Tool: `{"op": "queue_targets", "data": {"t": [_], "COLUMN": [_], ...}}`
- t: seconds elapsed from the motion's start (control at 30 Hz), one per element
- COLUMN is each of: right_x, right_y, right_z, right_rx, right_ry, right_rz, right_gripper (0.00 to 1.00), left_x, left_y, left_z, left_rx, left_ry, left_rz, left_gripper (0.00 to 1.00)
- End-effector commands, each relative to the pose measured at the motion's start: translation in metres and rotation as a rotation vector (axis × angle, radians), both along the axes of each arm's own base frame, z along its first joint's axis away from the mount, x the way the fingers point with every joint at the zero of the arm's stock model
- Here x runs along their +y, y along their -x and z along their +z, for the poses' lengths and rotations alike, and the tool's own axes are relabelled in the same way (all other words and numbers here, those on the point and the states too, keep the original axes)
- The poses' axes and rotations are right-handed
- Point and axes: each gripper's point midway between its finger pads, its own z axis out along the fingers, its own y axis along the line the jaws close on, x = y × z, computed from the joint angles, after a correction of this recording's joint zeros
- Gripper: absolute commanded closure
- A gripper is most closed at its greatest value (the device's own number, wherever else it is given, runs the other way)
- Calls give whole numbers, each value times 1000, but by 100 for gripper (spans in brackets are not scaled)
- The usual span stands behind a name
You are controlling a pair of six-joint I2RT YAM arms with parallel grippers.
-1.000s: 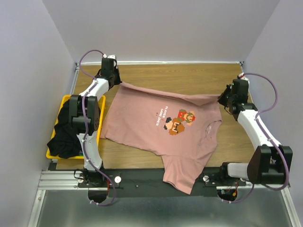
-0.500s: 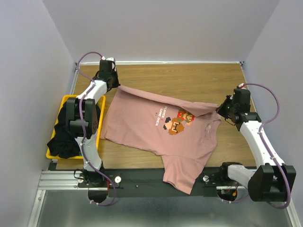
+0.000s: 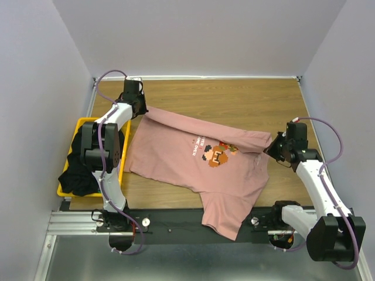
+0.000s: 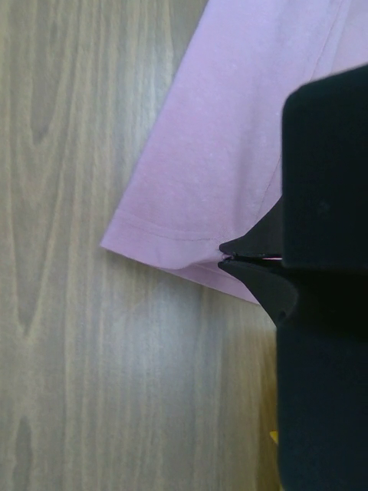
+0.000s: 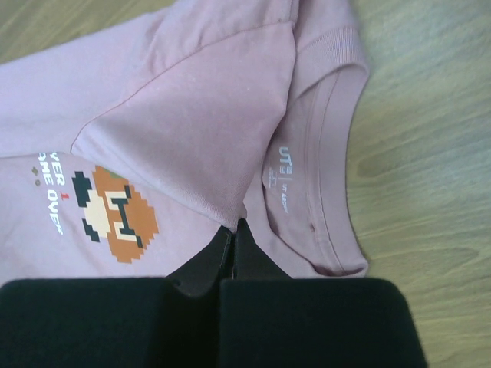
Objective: Fold and stack the t-shirts
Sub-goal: Fold the tshirt
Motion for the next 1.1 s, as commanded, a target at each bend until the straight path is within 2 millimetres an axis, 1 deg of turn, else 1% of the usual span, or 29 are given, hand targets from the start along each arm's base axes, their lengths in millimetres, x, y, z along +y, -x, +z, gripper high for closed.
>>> {"op": "queue_targets", "data": {"t": [0.0,0.07,0.17,0.37,0.47,0.63,0.73,0.77,0.87,0.9,1.03,1.07], "right_x": [8,10,13,18,18,14,10,9,3,2,0,1], "right_y": [16,20,25,33,32,23,19,14,8,7,7,8], "right_z": [-14,-22,-30,-41,-37,-24,-18,-11,-2,0,2,2], "right_rx": [66,92,125,164,151,115,105,86,66,61,56,59], "right_ry": [-67,-77,-99,-127,-128,-108,-85,-78,-46,-37,-30,-35], "right_rz": [-19,-19,-21,-27,-21,-29,-31,-30,-39,-41,-44,-43], "right_gripper": [98,96,96,96,96,96,96,96,96,96,96,96], "left_x": [15,14,14,17,18,16,14,13,15,16,20,20], "left_y": [9,12,16,17,17,23,22,21,21,22,25,27], "left_z": [4,-1,-11,-22,-27,-32,-24,-21,-13,-13,-25,-31], "left_rx": [9,23,48,75,88,109,92,84,65,65,95,114], "left_ry": [-55,-58,-62,-97,-104,-102,-99,-95,-97,-101,-122,-124], "left_rz": [35,32,32,44,53,58,59,63,72,77,86,84], "left_gripper": [100,100,100,100,100,100,100,100,100,100,100,100]}}
